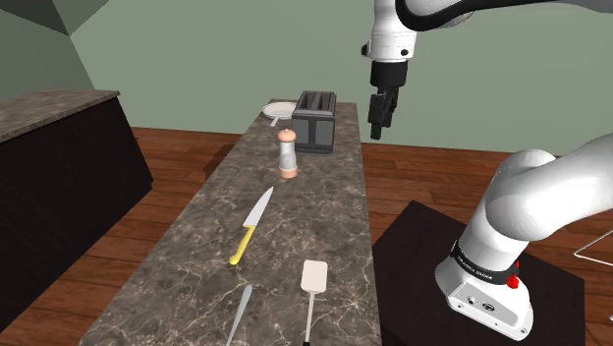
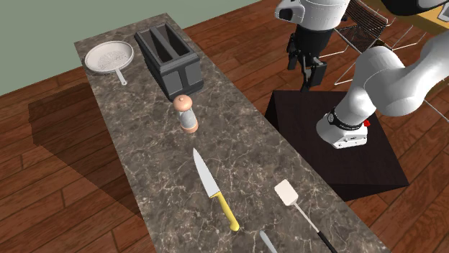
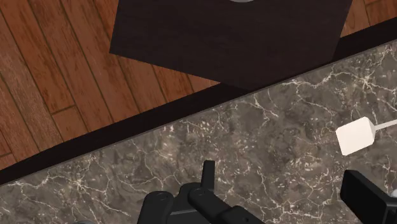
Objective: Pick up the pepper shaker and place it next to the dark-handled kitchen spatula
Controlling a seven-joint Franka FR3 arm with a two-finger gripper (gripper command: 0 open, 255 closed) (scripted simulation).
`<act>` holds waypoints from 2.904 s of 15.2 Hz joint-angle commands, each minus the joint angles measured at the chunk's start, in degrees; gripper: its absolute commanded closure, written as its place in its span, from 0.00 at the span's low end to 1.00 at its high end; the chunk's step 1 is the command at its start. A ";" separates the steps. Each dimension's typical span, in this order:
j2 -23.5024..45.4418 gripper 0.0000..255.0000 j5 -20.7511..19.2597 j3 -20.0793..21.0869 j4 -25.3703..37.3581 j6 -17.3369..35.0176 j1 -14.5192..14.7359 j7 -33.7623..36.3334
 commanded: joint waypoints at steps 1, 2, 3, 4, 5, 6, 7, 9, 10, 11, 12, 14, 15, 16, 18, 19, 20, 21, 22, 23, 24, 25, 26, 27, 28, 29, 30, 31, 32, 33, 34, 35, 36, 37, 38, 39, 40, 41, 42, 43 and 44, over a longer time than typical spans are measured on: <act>0.00 0.00 0.00 0.00 0.00 0.00 0.00 0.00; 1.95 0.00 -0.21 -0.07 0.46 1.83 -0.13 -0.40; 3.93 0.00 -0.41 -0.14 1.01 3.62 -0.26 -0.79; 5.94 0.00 -0.61 -0.21 1.63 5.35 -0.39 -1.16; 7.96 0.00 -0.80 -0.27 2.33 7.02 -0.51 -1.51; 10.01 0.00 -0.99 -0.32 3.11 8.63 -0.64 -1.86; 12.06 0.00 -1.17 -0.37 3.97 10.18 -0.75 -2.18; 16.20 0.00 -1.54 -0.49 5.90 13.08 -0.95 -2.79; 18.27 0.00 -1.71 -0.54 6.98 14.43 -1.04 -3.08; 20.35 0.00 -1.89 -0.59 8.13 15.71 -1.13 -3.36; 22.43 0.00 -2.06 -0.63 9.35 16.92 -1.21 -3.62; 26.58 0.00 -2.39 -0.70 12.01 19.13 -1.37 -4.13; 28.66 0.00 -2.56 -0.74 13.44 20.12 -1.44 -4.36; 30.73 0.00 -2.72 -0.77 14.94 21.04 -1.51 -4.59; 34.86 0.00 -3.05 -0.82 18.16 22.67 -1.63 -5.02; 36.92 0.00 -3.21 -0.85 19.87 23.38 -1.68 -5.23; 38.98 0.00 -3.37 -0.87 21.65 24.01 -1.72 -5.43; 41.04 0.00 -3.53 -0.89 23.51 24.57 -1.75 -5.62; 43.10 0.00 -3.69 -0.91 25.44 25.06 -1.78 -5.81; 45.17 0.00 -3.85 -0.93 27.45 25.47 -1.81 -5.99; 47.24 0.00 -4.00 -0.94 29.54 25.81 -1.83 -6.16; 49.32 0.00 -4.16 -0.96 31.71 26.08 -1.84 -6.33; 51.42 0.00 -4.31 -0.98 33.96 26.27 -1.85 -6.50; 53.53 0.00 -4.46 -0.99 36.31 26.39 -1.84 -6.67; 55.65 0.00 -4.61 -1.01 38.76 26.43 -1.83 -6.83; 56.27 0.00 -4.66 -1.02 39.48 26.42 -1.83 -6.88; 56.57 0.00 -4.67 -1.02 39.11 27.09 -1.81 -6.87; 56.87 0.00 -4.69 -1.02 38.75 27.75 -1.80 -6.86; 57.19 0.00 -4.70 -1.02 38.41 28.41 -1.78 -6.85; 57.52 0.00 -4.72 -1.02 38.08 29.07 -1.77 -6.84; 57.86 0.00 -4.74 -1.02 37.77 29.72 -1.76 -6.83; 58.20 0.00 -4.76 -1.02 37.46 30.37 -1.74 -6.82; 58.77 0.00 -4.79 -1.03 37.01 31.39 -1.72 -6.80; 58.76 0.00 -4.79 -1.03 37.00 31.39 -1.72 -6.80; 58.77 0.00 -4.79 -1.02 37.01 31.39 -1.72 -6.80; 58.77 0.00 -4.79 -1.03 37.01 31.39 -1.72 -6.80; 58.77 0.00 -4.79 -1.02 37.01 31.39 -1.72 -6.80; 58.77 0.00 -4.79 -1.02 37.01 31.39 -1.72 -6.80; 58.77 0.00 -4.79 -1.02 37.01 31.39 -1.72 -6.80; 58.77 0.00 -4.79 -1.02 37.01 31.39 -1.72 -6.80; 58.78 0.00 -4.79 -1.03 37.03 31.38 -1.72 -6.80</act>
